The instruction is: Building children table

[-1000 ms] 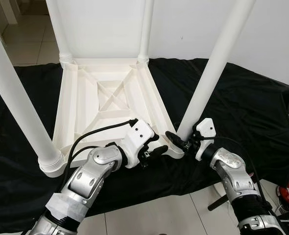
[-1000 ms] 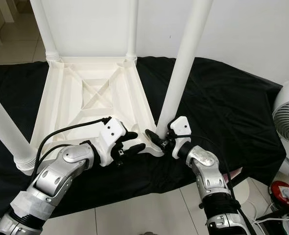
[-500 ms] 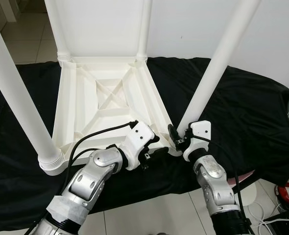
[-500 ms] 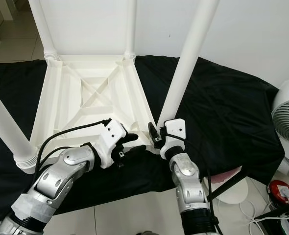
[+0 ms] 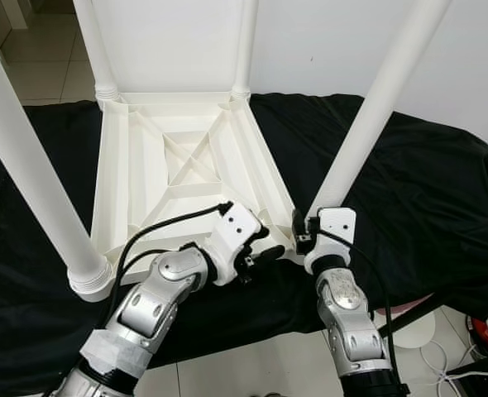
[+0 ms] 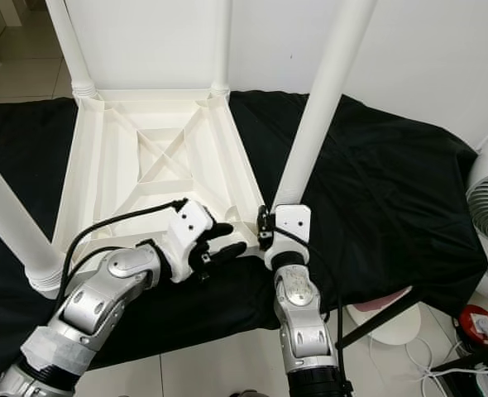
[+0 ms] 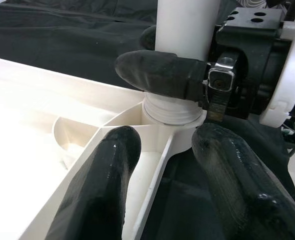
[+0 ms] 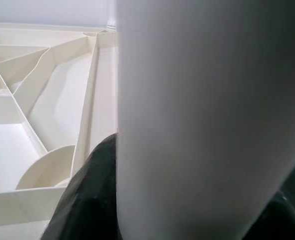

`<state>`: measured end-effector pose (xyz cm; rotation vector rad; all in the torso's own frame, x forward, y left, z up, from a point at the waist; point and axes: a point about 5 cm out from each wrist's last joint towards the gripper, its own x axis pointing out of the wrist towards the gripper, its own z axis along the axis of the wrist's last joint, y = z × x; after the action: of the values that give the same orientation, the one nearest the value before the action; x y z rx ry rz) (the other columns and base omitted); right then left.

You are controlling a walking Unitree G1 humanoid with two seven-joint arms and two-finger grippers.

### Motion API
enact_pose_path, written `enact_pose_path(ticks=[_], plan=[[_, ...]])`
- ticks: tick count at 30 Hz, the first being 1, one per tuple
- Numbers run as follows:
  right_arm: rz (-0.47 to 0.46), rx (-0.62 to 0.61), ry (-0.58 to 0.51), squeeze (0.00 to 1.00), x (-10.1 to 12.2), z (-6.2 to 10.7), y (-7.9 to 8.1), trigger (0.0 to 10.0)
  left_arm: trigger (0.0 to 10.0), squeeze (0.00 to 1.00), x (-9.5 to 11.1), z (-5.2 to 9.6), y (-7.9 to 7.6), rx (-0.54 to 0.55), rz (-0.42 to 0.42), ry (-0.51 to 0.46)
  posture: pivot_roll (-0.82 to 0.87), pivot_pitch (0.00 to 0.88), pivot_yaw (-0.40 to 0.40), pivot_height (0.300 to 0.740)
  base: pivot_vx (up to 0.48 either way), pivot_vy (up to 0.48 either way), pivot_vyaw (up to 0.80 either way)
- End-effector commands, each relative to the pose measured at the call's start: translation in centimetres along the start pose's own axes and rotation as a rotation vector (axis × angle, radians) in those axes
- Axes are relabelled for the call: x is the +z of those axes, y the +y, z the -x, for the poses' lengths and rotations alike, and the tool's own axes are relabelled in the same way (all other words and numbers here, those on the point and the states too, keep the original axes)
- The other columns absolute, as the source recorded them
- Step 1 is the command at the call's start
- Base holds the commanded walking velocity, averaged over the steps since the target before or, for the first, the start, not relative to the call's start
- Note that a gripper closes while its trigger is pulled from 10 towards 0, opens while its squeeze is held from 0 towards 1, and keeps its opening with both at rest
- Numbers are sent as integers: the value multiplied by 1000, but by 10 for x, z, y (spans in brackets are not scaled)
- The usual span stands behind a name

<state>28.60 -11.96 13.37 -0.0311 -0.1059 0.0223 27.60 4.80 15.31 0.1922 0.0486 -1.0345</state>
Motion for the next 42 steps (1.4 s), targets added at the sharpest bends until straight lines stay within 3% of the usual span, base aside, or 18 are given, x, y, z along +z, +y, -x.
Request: enact_pose_path(ticks=[1, 10, 13, 14, 21, 29, 32, 33, 35, 36, 37, 38, 39, 42], plan=[[6, -1, 27, 1000, -5, 3, 0, 10000, 10000, 0, 0, -2, 1, 13, -5, 0, 21, 42, -73, 740, 0, 0, 0], [-56, 85, -56, 1000, 6, 6, -9, 10000, 10000, 0, 2, -3, 1, 15, -2, -7, 20, 45, -74, 740, 0, 0, 0], [-51, 190, -46, 1000, 3, 11, -20, 10000, 10000, 0, 3, -3, 2, 16, -3, -10, 19, 46, -73, 740, 0, 0, 0], [-43, 217, -31, 0, 1, 13, -26, 10000, 10000, 0, 3, -3, 2, 17, -3, -9, 18, 46, -72, 740, 0, 0, 0], [-9, 311, -15, 0, -6, 10, -45, 10000, 10000, 0, 2, -3, 1, 14, -2, -9, 15, 51, -68, 740, 0, 0, 0], [28, 502, -20, 0, -6, 4, -46, 10000, 10000, 0, 1, -2, 1, 4, -4, -3, 15, 52, -67, 740, 0, 0, 0], [54, 577, -9, 0, -7, -6, -43, 10000, 10000, 0, 2, -2, 1, 2, -7, -3, 17, 48, -65, 740, 0, 0, 0], [60, 602, -5, 0, -7, -10, -41, 6863, 10000, 0, 3, -3, 1, 1, -9, -4, 17, 48, -65, 740, 0, 0, 0], [66, 625, 0, 0, -8, -13, -39, 6863, 10000, 0, 3, -3, 1, 0, -10, -5, 17, 48, -65, 740, 0, 0, 0], [73, 644, 3, 0, -9, -15, -37, 2784, 10000, 0, 3, -3, 1, 0, -10, -6, 23, 46, -69, 740, 0, 0, 0], [73, 644, 3, 0, -9, -15, -37, 2784, 10000, 0, 3, -3, 1, 0, -10, -6, 23, 46, -69, 740, 0, 0, 0], [73, 665, 14, 0, -10, -16, -35, 431, 10000, 0, 3, -2, 1, 0, -11, -6, 32, 45, -74, 740, 0, 0, 0], [80, 680, 23, 0, -12, -17, -34, 0, 10000, 0, 3, -2, 1, 5, -10, -6, 36, 45, -77, 740, 0, 0, 0], [81, 701, 35, 0, -15, -17, -35, 0, 10000, 0, 3, -1, 1, 10, -8, -5, 36, 45, -77, 740, 0, 0, 0]])
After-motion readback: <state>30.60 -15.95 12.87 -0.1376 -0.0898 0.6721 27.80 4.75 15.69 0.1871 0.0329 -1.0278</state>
